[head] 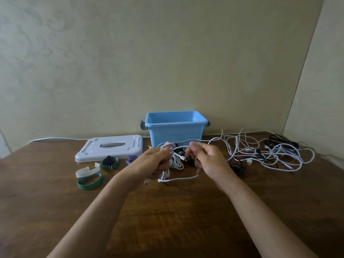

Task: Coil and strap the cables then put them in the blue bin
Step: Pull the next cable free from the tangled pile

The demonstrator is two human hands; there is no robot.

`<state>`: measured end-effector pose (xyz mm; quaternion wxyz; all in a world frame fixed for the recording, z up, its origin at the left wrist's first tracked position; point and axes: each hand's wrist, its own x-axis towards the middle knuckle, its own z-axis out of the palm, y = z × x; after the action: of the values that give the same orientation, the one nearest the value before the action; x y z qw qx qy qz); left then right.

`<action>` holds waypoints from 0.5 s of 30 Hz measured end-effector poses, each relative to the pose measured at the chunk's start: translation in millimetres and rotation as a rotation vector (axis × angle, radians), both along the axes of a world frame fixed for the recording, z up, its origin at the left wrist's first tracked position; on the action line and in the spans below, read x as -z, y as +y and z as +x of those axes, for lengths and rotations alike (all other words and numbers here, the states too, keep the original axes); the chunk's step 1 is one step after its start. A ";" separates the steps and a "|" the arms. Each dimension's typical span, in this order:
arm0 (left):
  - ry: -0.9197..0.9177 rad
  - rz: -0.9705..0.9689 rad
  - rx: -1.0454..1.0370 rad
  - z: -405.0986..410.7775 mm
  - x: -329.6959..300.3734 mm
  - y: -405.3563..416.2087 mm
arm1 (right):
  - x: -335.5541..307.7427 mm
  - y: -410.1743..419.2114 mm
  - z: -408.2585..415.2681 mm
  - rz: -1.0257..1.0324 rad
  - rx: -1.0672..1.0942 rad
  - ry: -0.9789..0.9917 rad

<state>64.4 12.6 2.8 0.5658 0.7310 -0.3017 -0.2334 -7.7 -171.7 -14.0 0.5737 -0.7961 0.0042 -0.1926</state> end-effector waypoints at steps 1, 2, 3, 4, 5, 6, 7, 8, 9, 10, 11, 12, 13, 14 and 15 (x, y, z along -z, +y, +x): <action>-0.029 0.035 -0.004 -2.5 1.1 -2.7 | 1.1 1.1 0.3 0.000 0.045 -0.009; -0.060 0.069 -0.015 -4.5 2.0 -5.5 | 1.5 2.6 0.1 0.026 0.056 -0.019; -0.087 0.097 -0.029 -6.4 2.4 -7.6 | 1.5 4.3 -0.1 0.073 0.042 -0.035; -0.105 0.110 -0.039 -7.6 3.0 -9.2 | 1.0 6.4 -0.2 0.135 0.016 -0.053; -0.114 0.104 -0.049 -7.9 3.5 -10.0 | 0.2 8.5 -0.1 0.197 -0.016 -0.068; -0.115 0.077 -0.058 -7.3 4.1 -9.4 | -0.5 10.1 0.0 0.251 -0.053 -0.074; -0.105 0.025 -0.064 -5.9 4.0 -8.2 | -0.8 11.8 0.2 0.288 -0.095 -0.070; -0.079 -0.051 -0.068 -3.9 3.1 -6.4 | -0.2 13.1 0.3 0.304 -0.142 -0.060; -0.038 -0.140 -0.078 -1.5 1.5 -3.9 | 1.0 14.9 0.0 0.306 -0.192 -0.046; 0.014 -0.228 -0.101 1.5 -1.1 -0.7 | 2.5 17.0 -0.7 0.302 -0.240 -0.034; 0.073 -0.314 -0.130 4.8 -4.4 3.1 | 4.3 19.2 -1.3 0.289 -0.278 -0.025; 0.130 -0.392 -0.156 8.5 -7.6 6.9 | 5.7 21.9 -2.3 0.269 -0.304 -0.020; 0.174 -0.453 -0.172 12.0 -10.3 10.8 | 6.5 24.6 -2.9 0.244 -0.315 -0.017; 0.202 -0.490 -0.180 15.0 -12.2 13.5 | 6.4 27.3 -3.8 0.228 -0.315 -0.016; 0.211 -0.498 -0.186 16.4 -12.9 15.1 | 5.4 29.3 -4.3 0.226 -0.305 -0.020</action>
<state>80.8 27.7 15.8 0.7751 0.5658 -0.2210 -0.1739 -12.0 -142.5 -19.4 0.6820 -0.7161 -0.1006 -0.1097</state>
